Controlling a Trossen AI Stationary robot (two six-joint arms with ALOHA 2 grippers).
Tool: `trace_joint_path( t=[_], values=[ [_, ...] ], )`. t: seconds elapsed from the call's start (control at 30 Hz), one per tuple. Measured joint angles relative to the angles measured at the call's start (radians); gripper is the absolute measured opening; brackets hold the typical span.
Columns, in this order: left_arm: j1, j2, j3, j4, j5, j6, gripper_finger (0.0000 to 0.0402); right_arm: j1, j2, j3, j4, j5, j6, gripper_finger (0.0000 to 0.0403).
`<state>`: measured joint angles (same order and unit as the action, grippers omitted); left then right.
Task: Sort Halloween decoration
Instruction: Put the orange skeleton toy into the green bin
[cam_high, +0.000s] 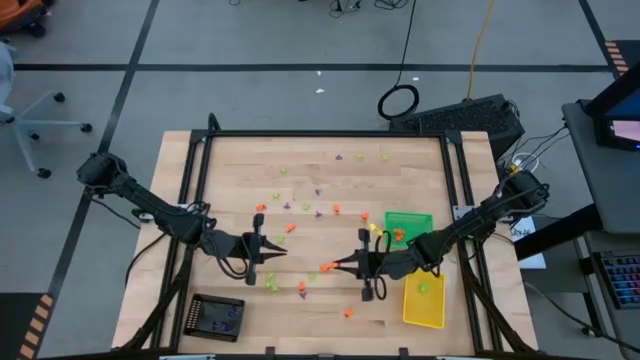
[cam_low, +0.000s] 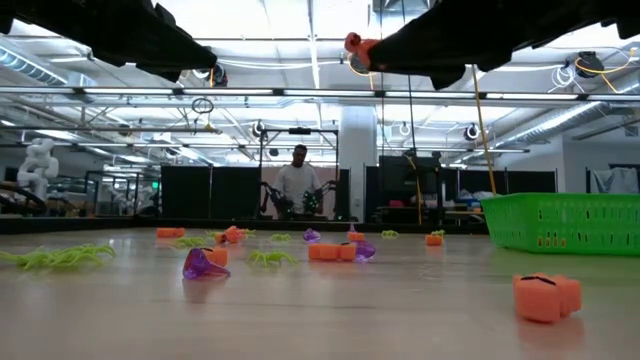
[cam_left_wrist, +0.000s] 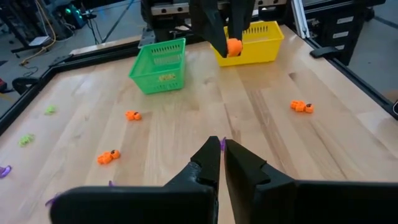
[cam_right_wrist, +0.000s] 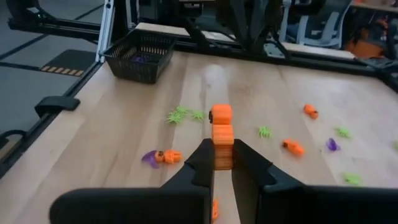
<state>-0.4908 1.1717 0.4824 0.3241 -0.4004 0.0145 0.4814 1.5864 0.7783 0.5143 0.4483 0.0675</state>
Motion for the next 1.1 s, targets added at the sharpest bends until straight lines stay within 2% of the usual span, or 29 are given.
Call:
trace_joint_path(
  t=[0.33,0.5,0.83,1.1],
  values=[
    [0.000,0.000,0.000,0.000,0.000,0.000,0.0022,-0.010,-0.009,0.000,0.114,-0.002,-0.151,0.0018],
    [0.000,0.000,0.000,0.000,0.000,0.000,0.0022,-0.011,-0.009,-0.009,0.140,-0.003,-0.132,0.0018],
    [0.000,0.000,0.000,0.000,0.000,0.001,0.0022,-0.010,-0.009,-0.180,0.476,-0.016,-0.108,0.0018],
    [0.000,0.000,0.000,0.000,0.000,0.001,0.0022,-0.010,-0.009,-0.205,0.506,-0.006,-0.087,0.0018]
  ],
)
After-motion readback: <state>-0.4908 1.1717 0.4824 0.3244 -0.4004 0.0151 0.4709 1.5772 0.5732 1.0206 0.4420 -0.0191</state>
